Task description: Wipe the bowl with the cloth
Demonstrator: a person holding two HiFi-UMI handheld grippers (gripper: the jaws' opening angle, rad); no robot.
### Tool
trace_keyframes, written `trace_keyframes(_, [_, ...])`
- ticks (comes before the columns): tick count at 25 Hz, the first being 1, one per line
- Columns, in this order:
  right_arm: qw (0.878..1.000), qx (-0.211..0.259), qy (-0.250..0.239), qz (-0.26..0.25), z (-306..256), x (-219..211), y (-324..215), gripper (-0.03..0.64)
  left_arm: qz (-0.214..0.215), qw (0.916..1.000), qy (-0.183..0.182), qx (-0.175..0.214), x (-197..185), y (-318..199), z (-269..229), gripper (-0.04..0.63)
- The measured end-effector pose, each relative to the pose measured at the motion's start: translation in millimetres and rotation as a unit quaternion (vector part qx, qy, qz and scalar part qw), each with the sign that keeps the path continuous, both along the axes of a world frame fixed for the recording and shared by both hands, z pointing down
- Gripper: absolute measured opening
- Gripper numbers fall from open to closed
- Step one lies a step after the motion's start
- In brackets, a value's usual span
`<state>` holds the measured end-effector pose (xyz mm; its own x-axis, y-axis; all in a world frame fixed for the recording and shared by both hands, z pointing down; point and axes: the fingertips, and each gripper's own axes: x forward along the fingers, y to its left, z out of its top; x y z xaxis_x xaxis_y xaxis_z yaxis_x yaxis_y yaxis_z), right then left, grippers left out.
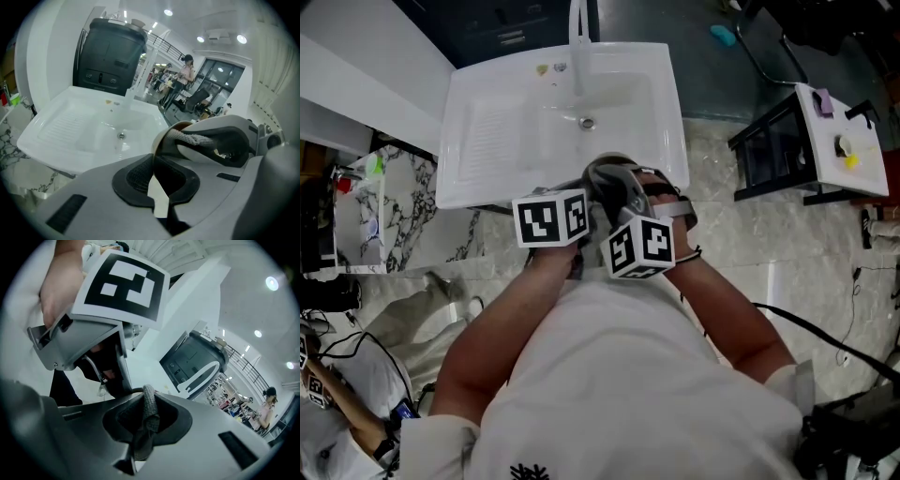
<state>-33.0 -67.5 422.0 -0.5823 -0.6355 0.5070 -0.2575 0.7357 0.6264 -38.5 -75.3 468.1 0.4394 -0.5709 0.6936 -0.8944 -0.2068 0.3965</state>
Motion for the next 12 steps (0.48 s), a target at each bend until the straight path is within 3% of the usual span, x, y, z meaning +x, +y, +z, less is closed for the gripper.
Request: trace_keyframes(12, [0.998,0.017,0.031,0.060,-2,40,-21,0.033,-0.022,0.9997,0.001,0.009,-5,-6,-3,0.019])
